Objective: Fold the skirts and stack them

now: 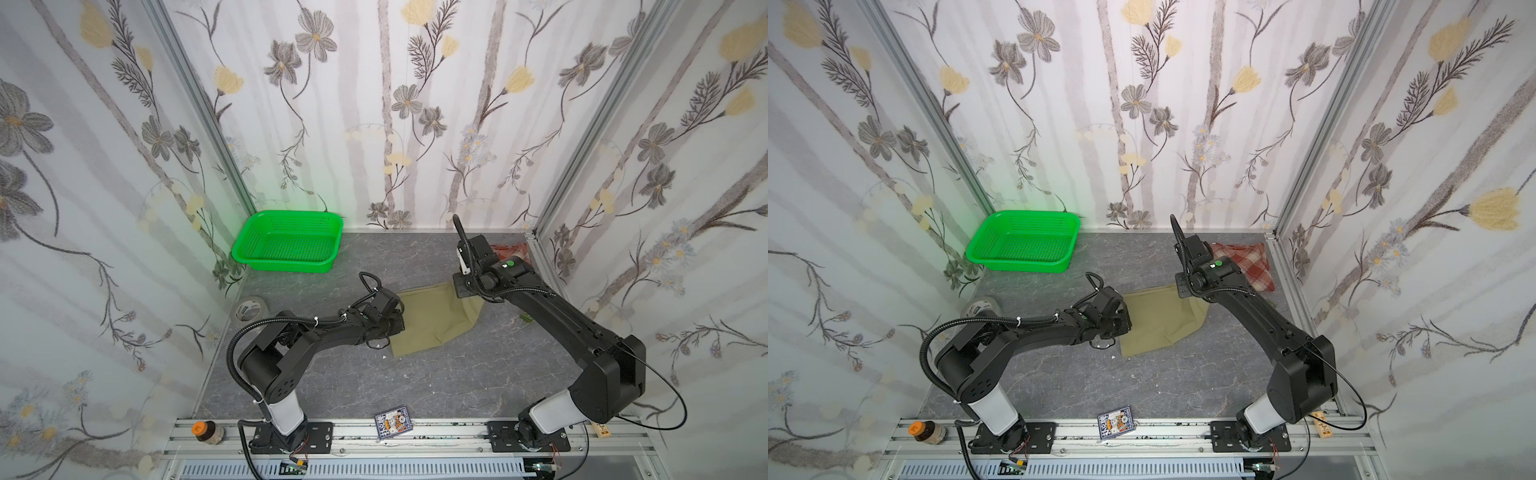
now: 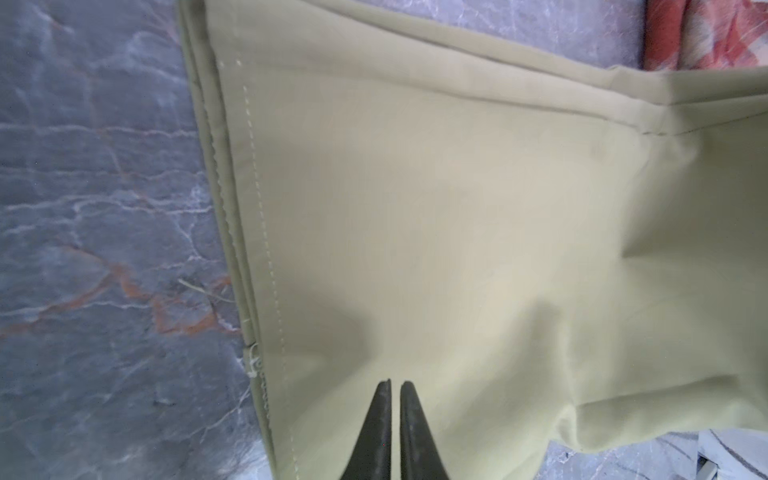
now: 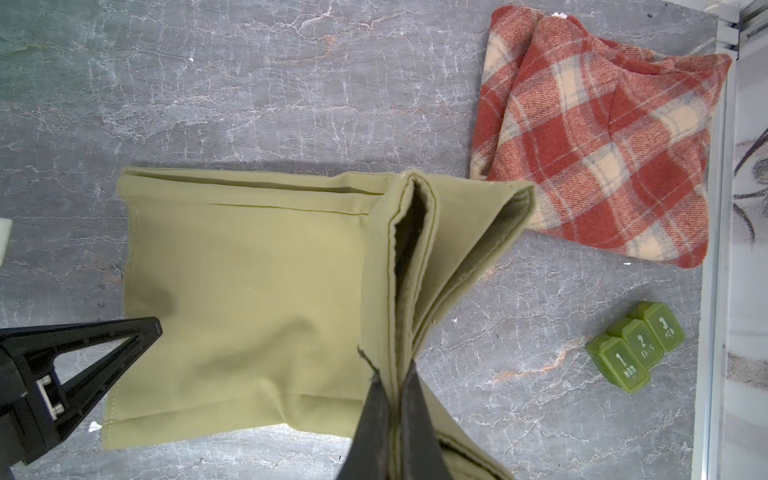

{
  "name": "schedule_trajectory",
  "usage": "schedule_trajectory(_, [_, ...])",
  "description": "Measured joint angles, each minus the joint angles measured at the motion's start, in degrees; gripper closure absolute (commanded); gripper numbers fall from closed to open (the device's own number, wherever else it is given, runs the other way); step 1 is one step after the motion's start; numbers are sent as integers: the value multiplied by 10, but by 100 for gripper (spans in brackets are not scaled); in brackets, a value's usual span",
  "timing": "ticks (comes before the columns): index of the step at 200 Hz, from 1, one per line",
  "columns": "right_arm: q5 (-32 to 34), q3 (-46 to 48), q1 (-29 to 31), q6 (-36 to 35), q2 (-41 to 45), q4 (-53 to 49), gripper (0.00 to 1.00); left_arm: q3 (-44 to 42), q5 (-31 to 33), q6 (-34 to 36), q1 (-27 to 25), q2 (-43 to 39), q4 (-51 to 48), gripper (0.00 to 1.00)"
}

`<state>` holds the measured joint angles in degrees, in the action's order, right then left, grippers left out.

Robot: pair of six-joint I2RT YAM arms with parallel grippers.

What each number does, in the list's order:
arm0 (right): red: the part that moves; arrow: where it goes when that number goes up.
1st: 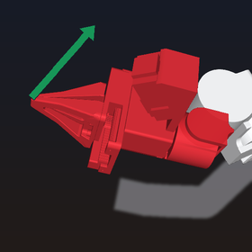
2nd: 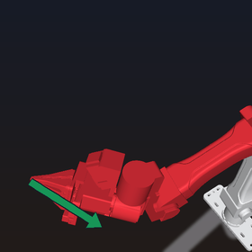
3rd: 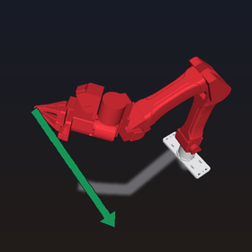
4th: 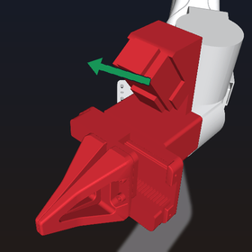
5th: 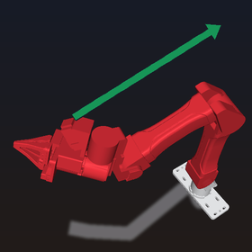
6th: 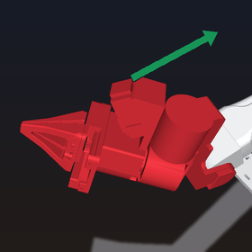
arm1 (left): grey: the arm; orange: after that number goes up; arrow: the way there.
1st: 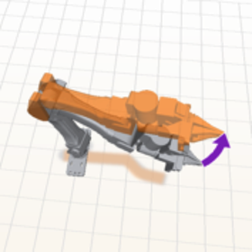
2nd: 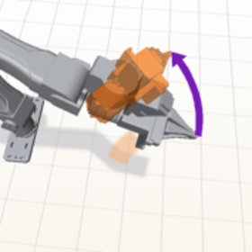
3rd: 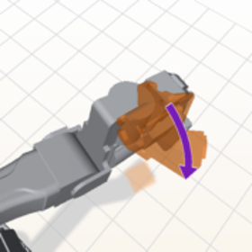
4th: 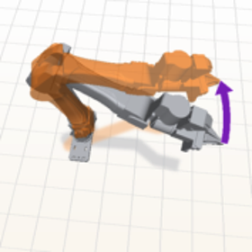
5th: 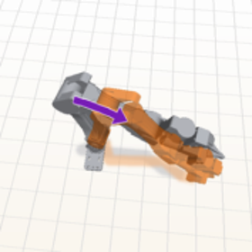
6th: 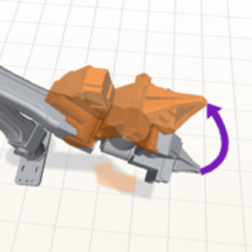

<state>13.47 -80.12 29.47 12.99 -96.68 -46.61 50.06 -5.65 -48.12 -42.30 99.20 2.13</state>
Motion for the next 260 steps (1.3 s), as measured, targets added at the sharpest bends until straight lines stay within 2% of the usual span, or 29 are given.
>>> schedule_trajectory(35, [19,-16,34,2,-12,-11,100,-2,9,1,-4,20,1,92])
schedule_trajectory(78, [22,-22,92,26,-39,-17,100,-2,25,1,-12,40,48,94])
schedule_trajectory(123, [-25,-24,140,63,-72,12,100,-1,35,-5,-19,51,75,94])
schedule_trajectory(181, [-86,10,158,112,-88,76,100,-11,41,-15,-20,27,51,93])
schedule_trajectory(224, [-90,23,159,131,-88,91,100,-44,35,-16,-4,-33,33,91])
schedule_trajectory(260, [-90,23,159,140,-95,100,100,-73,24,-16,2,-51,28,91])
